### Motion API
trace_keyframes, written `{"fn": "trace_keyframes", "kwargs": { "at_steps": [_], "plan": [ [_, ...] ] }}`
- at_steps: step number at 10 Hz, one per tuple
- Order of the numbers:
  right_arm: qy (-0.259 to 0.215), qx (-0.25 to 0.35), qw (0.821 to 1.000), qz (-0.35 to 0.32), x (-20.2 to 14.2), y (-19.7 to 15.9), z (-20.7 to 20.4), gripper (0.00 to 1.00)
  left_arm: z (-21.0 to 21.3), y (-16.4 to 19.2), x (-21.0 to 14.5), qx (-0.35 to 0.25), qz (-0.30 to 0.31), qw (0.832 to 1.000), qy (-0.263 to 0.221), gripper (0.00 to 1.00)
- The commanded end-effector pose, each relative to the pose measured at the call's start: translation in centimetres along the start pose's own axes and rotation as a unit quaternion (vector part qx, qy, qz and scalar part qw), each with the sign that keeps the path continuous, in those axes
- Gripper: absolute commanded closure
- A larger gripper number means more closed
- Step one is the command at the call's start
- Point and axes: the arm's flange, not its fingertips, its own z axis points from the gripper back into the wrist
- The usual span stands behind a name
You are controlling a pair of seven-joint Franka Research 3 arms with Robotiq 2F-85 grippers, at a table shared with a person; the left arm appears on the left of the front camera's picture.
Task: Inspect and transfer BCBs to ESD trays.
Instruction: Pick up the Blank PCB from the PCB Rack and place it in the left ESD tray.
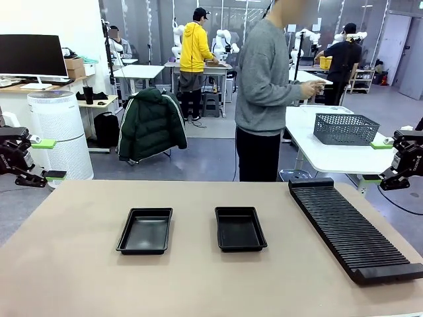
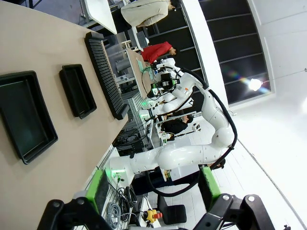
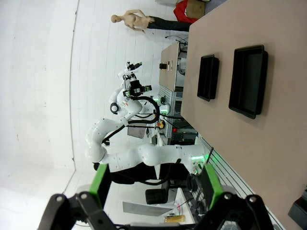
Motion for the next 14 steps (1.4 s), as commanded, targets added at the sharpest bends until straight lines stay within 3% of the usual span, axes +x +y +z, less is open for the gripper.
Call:
{"fn": "trace_keyframes", "kwargs": {
  "at_steps": [1, 14],
  "plan": [
    [0.000, 0.000, 1.000, 0.000, 0.02, -0.01, 0.04, 0.00, -0.04, -0.08, -0.01, -0.001, 0.000, 1.000, 0.000, 0.00],
    [0.000, 0.000, 1.000, 0.000, 0.02, -0.01, 0.04, 0.00, -0.04, -0.08, -0.01, -0.001, 0.000, 1.000, 0.000, 0.00]
  ]
}}
